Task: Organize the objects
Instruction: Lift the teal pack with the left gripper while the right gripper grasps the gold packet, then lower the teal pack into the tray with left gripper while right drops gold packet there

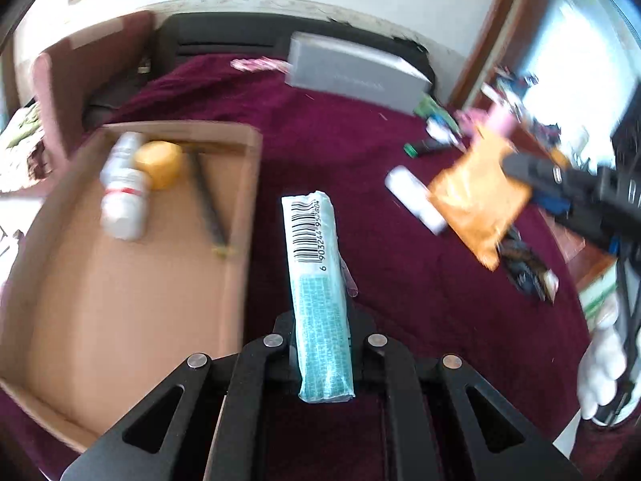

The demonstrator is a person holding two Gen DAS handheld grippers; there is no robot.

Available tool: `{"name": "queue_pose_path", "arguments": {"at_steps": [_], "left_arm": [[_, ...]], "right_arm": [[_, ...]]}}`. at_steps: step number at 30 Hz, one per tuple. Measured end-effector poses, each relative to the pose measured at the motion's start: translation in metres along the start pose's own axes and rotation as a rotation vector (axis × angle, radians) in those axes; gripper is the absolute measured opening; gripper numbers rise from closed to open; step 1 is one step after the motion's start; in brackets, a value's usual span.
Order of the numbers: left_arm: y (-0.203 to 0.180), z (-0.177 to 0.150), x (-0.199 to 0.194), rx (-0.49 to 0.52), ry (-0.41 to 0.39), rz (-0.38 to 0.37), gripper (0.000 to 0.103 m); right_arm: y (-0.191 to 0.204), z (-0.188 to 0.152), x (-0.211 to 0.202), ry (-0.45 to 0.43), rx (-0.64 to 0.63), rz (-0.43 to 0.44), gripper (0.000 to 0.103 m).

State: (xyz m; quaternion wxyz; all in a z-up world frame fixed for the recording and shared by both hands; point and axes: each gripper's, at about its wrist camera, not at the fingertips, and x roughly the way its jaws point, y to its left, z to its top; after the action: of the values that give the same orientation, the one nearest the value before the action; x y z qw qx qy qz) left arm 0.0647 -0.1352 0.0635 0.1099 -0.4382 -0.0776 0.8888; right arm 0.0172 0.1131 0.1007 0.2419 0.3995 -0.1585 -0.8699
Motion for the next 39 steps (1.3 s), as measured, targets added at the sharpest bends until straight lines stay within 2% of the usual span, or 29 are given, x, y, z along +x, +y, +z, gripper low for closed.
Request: {"name": "queue_pose_path", "arguments": {"at_steps": [3,4,7,9,14,18,26,30,39], "left_arm": [[0.037,0.013,-0.019,-0.032,-0.03,0.077,0.008],[0.051,0.018,-0.024,-0.035,-0.035,0.128,0.008],[0.087,0.031,-0.027,-0.045,-0.034,0.23,0.008],[0.107,0.037,-0.023,-0.06,-0.025,0.268,0.008],[0.145,0.047,-0.01,-0.087,0.019,0.296,0.009],[0.15,0.053,0.008,-0.049,0.069,0.302,0.009],[0.168,0.063,0.042,-0.054,0.169,0.284,0.009],[0.17,0.067,0.051,-0.04,0.193,0.271,0.009],[0.175,0.075,0.056,-0.051,0.197,0.279,0.012]], "right_arm": [[0.018,0.005,0.008,0.015,-0.021,0.032,0.031],[0.025,0.007,0.012,0.024,-0.03,0.044,0.031],[0.05,0.012,0.029,0.055,-0.066,0.076,0.031],[0.07,0.013,0.044,0.079,-0.094,0.091,0.031],[0.112,0.015,0.093,0.154,-0.146,0.103,0.031],[0.132,0.01,0.127,0.22,-0.177,0.097,0.031],[0.144,-0.004,0.188,0.331,-0.179,0.047,0.031],[0.144,-0.005,0.203,0.35,-0.186,0.016,0.031],[0.147,0.002,0.211,0.331,-0.186,-0.025,0.033]]}}
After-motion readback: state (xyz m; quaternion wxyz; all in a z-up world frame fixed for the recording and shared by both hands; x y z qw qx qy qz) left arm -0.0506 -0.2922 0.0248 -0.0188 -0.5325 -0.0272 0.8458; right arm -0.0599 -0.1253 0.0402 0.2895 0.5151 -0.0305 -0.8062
